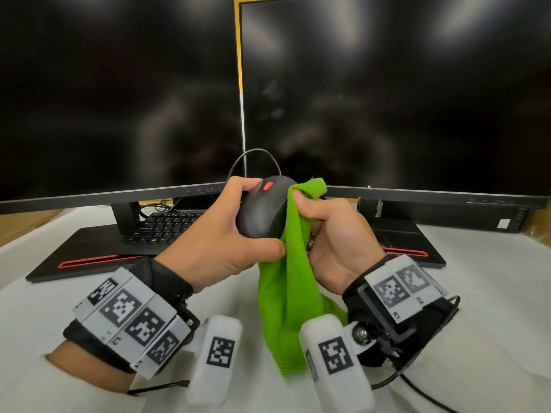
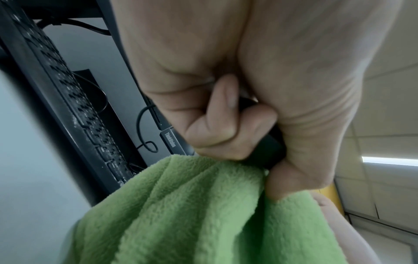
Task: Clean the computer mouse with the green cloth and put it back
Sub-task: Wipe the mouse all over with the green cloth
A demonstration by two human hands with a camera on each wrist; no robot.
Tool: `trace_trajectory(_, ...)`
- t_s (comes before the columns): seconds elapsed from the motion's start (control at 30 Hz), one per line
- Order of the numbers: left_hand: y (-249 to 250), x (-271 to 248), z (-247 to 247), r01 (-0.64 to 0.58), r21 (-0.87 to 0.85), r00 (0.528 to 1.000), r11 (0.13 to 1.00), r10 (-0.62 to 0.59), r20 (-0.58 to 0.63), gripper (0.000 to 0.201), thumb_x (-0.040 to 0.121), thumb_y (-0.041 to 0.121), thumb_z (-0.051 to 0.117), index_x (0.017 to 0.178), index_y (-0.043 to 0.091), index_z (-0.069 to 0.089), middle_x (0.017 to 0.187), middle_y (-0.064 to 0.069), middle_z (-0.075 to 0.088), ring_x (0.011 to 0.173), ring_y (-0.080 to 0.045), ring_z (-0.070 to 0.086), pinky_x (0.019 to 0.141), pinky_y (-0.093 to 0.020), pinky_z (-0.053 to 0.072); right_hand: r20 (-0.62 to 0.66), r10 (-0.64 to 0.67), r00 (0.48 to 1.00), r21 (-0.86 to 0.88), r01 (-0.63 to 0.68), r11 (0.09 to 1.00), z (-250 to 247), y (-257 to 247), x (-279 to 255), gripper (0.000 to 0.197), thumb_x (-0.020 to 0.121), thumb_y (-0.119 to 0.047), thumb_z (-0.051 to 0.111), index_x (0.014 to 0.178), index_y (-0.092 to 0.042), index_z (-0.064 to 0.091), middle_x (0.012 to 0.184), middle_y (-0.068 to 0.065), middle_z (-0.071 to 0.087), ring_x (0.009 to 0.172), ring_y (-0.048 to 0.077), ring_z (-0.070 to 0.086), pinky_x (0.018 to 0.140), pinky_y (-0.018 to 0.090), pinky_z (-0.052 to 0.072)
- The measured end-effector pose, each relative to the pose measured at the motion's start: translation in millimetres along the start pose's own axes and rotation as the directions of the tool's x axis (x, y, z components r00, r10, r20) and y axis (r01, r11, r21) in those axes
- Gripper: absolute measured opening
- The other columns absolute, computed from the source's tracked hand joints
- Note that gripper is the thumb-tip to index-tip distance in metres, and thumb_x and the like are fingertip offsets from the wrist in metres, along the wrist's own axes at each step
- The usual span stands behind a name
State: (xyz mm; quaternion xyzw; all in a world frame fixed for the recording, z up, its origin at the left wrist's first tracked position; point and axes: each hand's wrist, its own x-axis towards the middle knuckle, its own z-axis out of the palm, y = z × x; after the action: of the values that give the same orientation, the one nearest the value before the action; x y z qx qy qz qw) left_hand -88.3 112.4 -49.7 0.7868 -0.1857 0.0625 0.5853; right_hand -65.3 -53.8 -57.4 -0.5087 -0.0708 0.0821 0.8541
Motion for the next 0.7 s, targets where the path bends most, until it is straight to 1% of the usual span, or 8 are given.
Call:
trace_trajectory(0.13,-0.9,-0.9,0.9,0.034,-0.106,0.996,0.994,-0.025,0.081,0.070,0.081,-0.009,0.081,0.133,0.030,0.052,0.060,0.007,0.053,0.042,-0.014,0.036,0.040,-0.022,0.027,-0.056,-0.005,0.998,0.061,0.009,0.998,-4.1,-8.6,3.4,0.030,0.091,-0.030,0.070,0.107,-0.006,0.078,0.123,0.027,0.072,0.119,0.049,0.066,0.099,0.067,0.053)
trace_trajectory(0.23,-1.3,-0.5,1.1,0.030,-0.215,0.992,0.976,-0.003,0.125,0.072,0.074,-0.002,0.080,0.134,0.031,0.056,0.066,-0.004,0.051,0.041,-0.016,0.033,0.045,-0.024,0.020,-0.032,-0.020,0.999,0.112,0.023,0.993,-7.4,-13.8,2.4,0.041,0.099,-0.037,0.057,0.107,-0.002,0.076,0.116,0.027,0.074,0.109,0.046,0.071,0.097,0.060,0.056)
trace_trajectory(0.33,-0.8,0.5,-2.7,0.049,-0.294,0.992,0.955,-0.011,0.128,0.073,0.073,0.000,0.075,0.137,0.032,0.059,0.073,-0.012,0.046,0.041,-0.015,0.033,0.047,-0.029,0.017,0.017,-0.082,0.997,0.169,0.078,0.983,-9.2,-19.2,-1.0,0.039,0.099,-0.029,0.046,0.094,-0.001,0.073,0.091,0.020,0.074,0.085,0.035,0.072,0.079,0.044,0.062)
trace_trajectory(0.43,-2.6,1.7,-6.5,0.054,-0.382,0.989,0.923,0.002,0.146,0.074,0.073,-0.004,0.071,0.138,0.030,0.060,0.072,-0.011,0.045,0.038,-0.014,0.033,0.043,-0.022,0.018,0.006,-0.155,0.988,0.241,0.149,0.959,-13.2,-18.4,1.9,0.031,0.094,-0.006,0.036,0.068,-0.001,0.052,0.056,0.007,0.060,0.051,0.021,0.060,0.052,0.023,0.055)
trace_trajectory(0.47,-3.1,1.9,-7.3,0.052,-0.395,0.989,0.917,0.008,0.150,0.075,0.072,-0.005,0.072,0.139,0.030,0.061,0.073,-0.012,0.043,0.038,-0.013,0.033,0.042,-0.021,0.018,0.011,-0.164,0.986,0.244,0.156,0.957,-14.7,-17.8,1.6,0.027,0.091,-0.003,0.037,0.067,-0.001,0.051,0.055,0.007,0.058,0.049,0.021,0.058,0.052,0.023,0.054)
trace_trajectory(0.57,-5.2,3.0,-9.9,0.050,-0.401,0.987,0.915,0.015,0.157,0.081,0.069,-0.004,0.074,0.141,0.029,0.059,0.086,-0.015,0.043,0.037,-0.013,0.034,0.043,-0.022,0.017,0.062,-0.099,0.993,0.193,0.085,0.977,-10.9,-14.6,1.6,0.037,0.088,-0.021,0.051,0.109,0.003,0.069,0.110,0.026,0.069,0.102,0.042,0.067,0.101,0.054,0.054)
trace_trajectory(0.63,-6.3,3.3,-10.6,0.049,-0.405,0.986,0.913,0.020,0.166,0.083,0.066,0.000,0.078,0.142,0.029,0.058,0.089,-0.015,0.045,0.037,-0.013,0.034,0.043,-0.023,0.017,0.051,-0.080,0.996,0.155,0.071,0.985,-6.1,-13.5,0.5,0.052,0.087,-0.025,0.058,0.129,0.006,0.064,0.136,0.031,0.062,0.125,0.051,0.059,0.110,0.066,0.043)
trace_trajectory(0.7,-6.7,3.7,-10.4,0.058,-0.421,0.986,0.905,0.013,0.163,0.081,0.064,0.009,0.079,0.140,0.028,0.060,0.081,-0.014,0.048,0.038,-0.012,0.036,0.044,-0.024,0.016,0.074,-0.089,0.993,0.121,0.079,0.989,-7.1,-11.4,1.4,0.054,0.085,-0.021,0.063,0.131,0.006,0.064,0.137,0.035,0.060,0.125,0.052,0.059,0.109,0.067,0.044)
